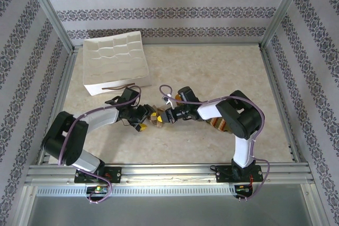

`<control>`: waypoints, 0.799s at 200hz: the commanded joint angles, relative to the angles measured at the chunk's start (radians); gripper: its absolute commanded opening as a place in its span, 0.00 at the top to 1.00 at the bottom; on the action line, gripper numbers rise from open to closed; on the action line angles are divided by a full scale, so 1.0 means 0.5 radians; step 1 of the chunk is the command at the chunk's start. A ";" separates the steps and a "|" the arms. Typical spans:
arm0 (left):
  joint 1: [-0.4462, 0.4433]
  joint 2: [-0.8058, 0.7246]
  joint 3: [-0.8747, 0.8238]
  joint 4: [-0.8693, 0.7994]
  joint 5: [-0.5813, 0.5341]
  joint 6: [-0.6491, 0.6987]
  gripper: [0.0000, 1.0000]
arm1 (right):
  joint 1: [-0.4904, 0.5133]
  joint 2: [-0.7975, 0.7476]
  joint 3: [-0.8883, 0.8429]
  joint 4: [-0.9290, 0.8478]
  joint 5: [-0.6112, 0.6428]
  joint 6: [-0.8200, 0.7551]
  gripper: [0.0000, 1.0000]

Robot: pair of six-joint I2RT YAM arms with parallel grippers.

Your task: Roll the socks

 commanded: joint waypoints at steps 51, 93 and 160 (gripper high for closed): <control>-0.055 0.412 0.165 -0.326 -0.184 0.207 0.63 | 0.039 0.017 -0.013 -0.567 0.371 -0.226 0.99; -0.073 0.266 -0.052 -0.417 -0.179 0.097 1.00 | 0.267 -0.639 -0.307 -0.173 0.999 -0.549 0.63; -0.072 -0.031 -0.115 -0.614 -0.172 -0.065 1.00 | 1.018 -0.791 -0.415 0.002 2.024 -1.120 0.41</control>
